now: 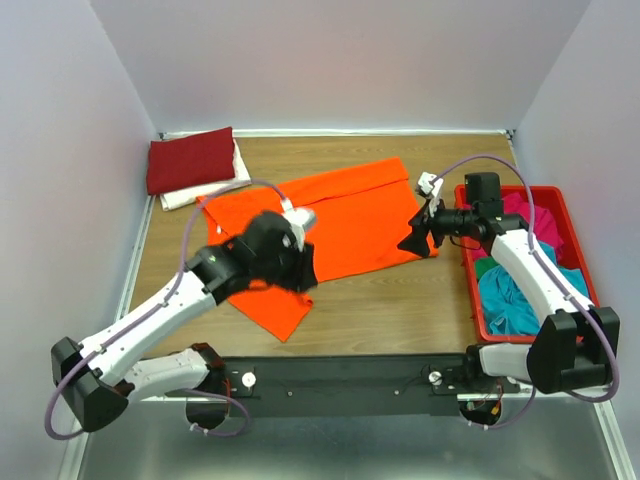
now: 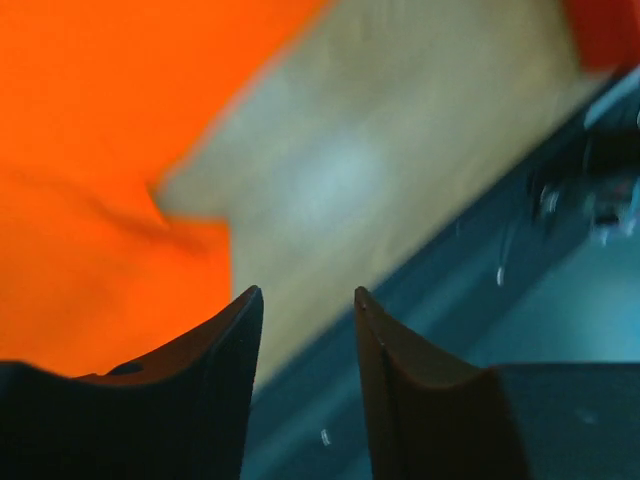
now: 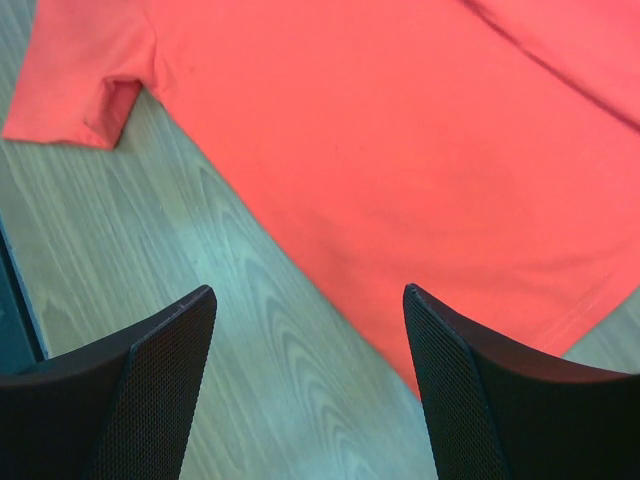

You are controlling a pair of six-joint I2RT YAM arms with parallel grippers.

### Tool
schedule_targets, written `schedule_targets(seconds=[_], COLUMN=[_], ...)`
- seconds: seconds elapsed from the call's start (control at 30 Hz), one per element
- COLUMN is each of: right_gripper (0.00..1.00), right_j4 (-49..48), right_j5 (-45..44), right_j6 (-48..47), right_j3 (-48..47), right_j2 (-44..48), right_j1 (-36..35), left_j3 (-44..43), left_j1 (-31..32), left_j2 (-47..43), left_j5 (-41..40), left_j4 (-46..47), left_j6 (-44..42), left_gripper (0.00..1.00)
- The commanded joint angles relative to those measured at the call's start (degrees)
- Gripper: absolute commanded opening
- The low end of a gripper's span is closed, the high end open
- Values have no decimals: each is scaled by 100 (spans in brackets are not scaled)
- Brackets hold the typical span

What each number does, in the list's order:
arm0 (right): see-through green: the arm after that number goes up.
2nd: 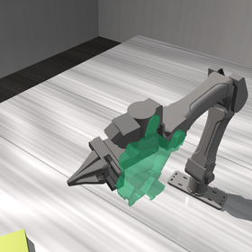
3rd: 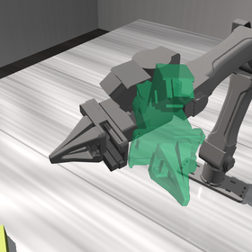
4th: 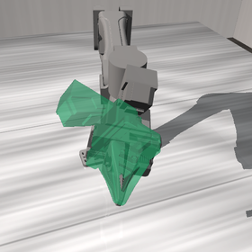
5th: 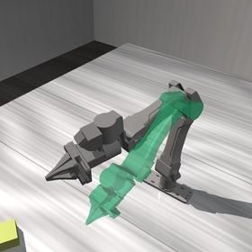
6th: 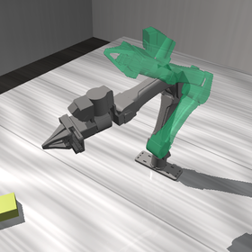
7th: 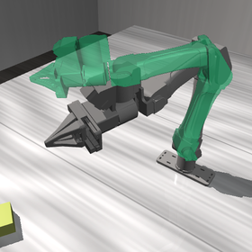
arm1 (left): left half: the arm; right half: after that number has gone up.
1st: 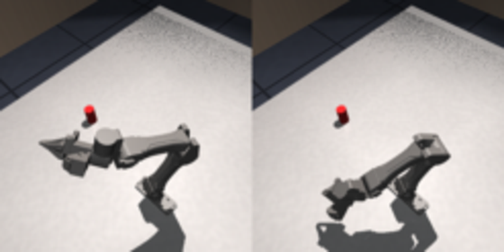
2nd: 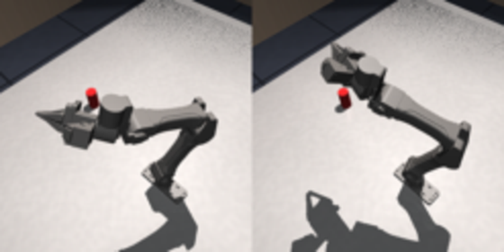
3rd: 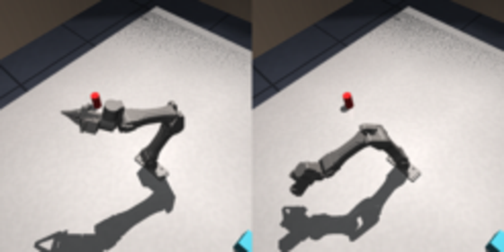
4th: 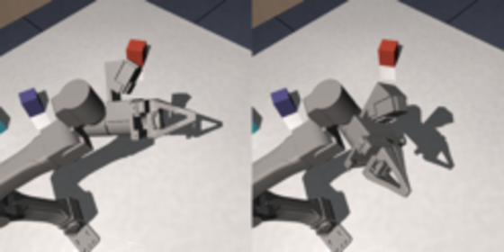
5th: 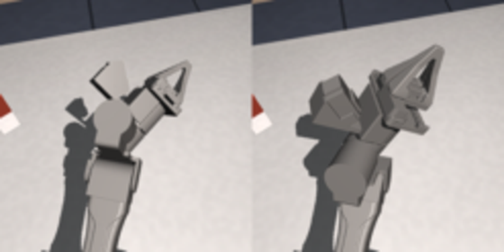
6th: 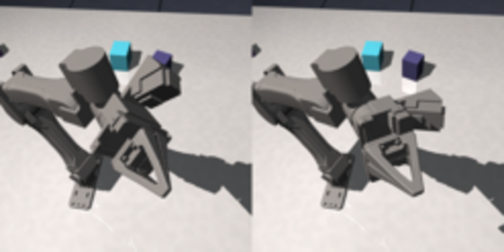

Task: Fold and stack the t-shirts
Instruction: Fold the tshirt

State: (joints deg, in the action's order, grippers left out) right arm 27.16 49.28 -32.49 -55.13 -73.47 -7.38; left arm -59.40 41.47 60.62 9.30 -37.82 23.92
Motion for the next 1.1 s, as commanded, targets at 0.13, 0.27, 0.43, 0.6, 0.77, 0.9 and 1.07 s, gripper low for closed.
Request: schedule_targets(seconds=[0.13, 0.27, 0.43, 0.6, 0.77, 0.9, 1.07], right_gripper=[81, 81, 81, 81, 81, 81, 81], right_j4=[202, 211, 229, 229, 237, 246, 264], right_j5=[-313, -366, -261, -173, -102, -76, -76], right_j6=[15, 15, 50, 41, 41, 41, 23], right_j3=[64, 73, 90, 108, 108, 117, 117], right_j2=[-79, -194, -273, -290, -308, -326, -387], right_j1=[35, 52, 122, 219, 281, 324, 351], left_j3=[1237, 1317, 1220, 1132, 1184, 1194, 1184], left_j1=[1731, 2233, 2330, 2321, 2155, 2014, 1908], left_j2=[-262, 291, 1283, 1874, 2191, 2367, 2235], left_j5=[-552, -753, -1175, -1588, -1721, -1870, -1967], left_j4=[-1896, -1554, -1237, -1157, -868, -814, -928], left_j6=[1975, 2292, 2134, 2099, 2038, 1985, 1967], left_gripper=[38, 37, 38, 39, 39, 39, 39])
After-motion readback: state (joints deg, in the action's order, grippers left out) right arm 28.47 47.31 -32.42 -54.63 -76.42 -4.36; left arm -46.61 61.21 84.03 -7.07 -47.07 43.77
